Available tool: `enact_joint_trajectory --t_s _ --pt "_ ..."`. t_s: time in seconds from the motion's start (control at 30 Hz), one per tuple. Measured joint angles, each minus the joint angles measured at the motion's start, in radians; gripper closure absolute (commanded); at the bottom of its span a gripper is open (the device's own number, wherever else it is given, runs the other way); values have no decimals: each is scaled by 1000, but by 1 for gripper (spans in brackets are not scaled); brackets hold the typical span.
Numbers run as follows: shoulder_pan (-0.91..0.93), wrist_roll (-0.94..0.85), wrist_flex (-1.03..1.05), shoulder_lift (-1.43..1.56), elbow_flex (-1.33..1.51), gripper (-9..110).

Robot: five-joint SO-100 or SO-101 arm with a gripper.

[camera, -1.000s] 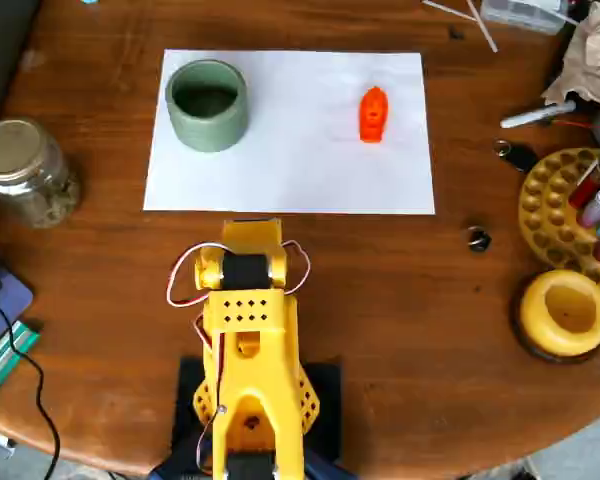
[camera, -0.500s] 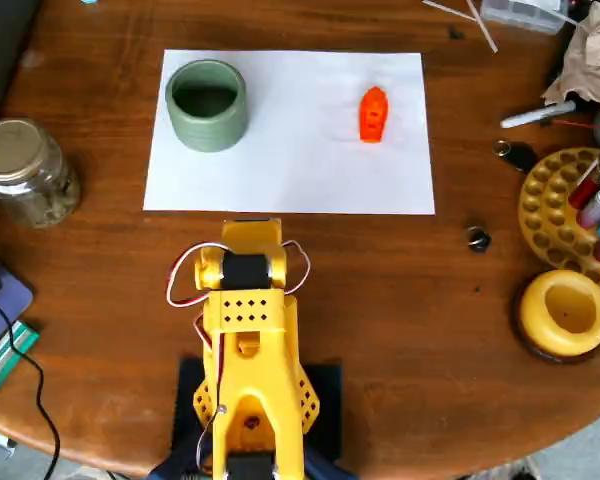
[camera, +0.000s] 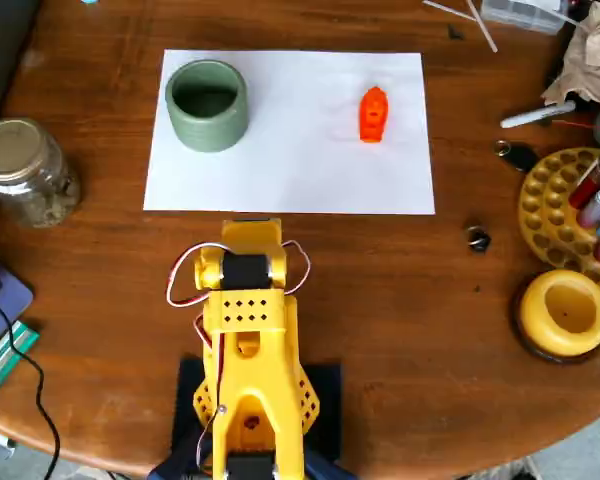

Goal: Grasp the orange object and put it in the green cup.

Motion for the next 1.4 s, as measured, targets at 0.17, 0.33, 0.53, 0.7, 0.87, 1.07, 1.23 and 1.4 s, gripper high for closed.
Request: enact_joint_trajectory --t_s 0.17,0.33,0.53,0.7,0.87,1.07,1.23,1.4 --pt "49 86 -91 0 0 102" --pt "143 390 -250 0 0 102" --pt "201 597 -423 -11 0 102" --pt "273 920 -508 -12 0 102" --pt "293 1169 -614 -12 0 102" --pt "319 1394 -676 -14 0 102" --pt "325 1453 -879 -172 0 102" --pt "318 1482 -1276 -555 2 102"
